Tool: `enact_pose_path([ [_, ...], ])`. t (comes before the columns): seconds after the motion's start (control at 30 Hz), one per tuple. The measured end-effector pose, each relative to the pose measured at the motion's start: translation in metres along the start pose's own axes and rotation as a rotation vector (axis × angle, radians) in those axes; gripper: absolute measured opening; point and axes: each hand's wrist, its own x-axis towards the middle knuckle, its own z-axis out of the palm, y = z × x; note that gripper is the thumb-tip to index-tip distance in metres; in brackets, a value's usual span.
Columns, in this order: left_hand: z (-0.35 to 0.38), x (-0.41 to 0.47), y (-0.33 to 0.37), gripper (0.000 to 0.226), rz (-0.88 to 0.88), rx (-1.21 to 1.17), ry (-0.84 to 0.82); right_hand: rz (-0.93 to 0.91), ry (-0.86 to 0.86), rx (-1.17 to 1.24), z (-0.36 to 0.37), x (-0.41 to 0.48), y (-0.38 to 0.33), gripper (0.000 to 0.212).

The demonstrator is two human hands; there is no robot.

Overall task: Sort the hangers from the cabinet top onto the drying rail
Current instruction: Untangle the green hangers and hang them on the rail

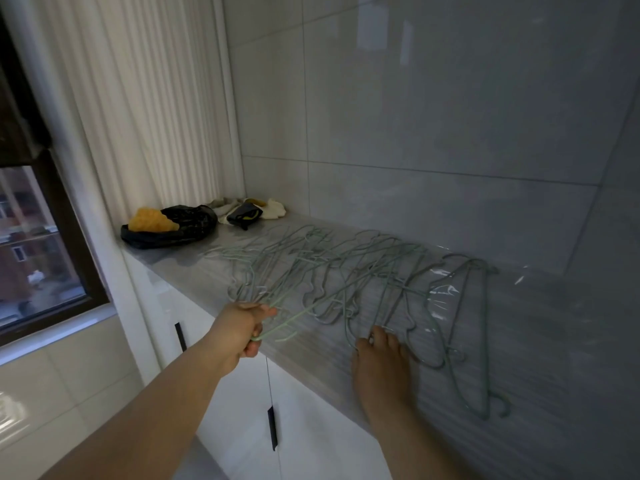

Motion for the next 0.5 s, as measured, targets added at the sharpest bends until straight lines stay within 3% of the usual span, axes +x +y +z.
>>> enact_pose_path([
  [0.13,-0.015,-0.009,0.001,0.022,0.041,0.017,0.032,-0.007,0.061,-0.063,-0.005,0.002,-0.002,0.025],
  [0.27,-0.038,-0.025,0.002,0.025,0.105,0.027,0.102,0.005,-0.116,-0.033,0.002,0.003,0.003,0.038],
  [0.5,-0.086,-0.085,0.002,0.022,0.249,0.148,0.200,0.021,0.077,0.119,-0.022,-0.020,-0.020,0.035],
])
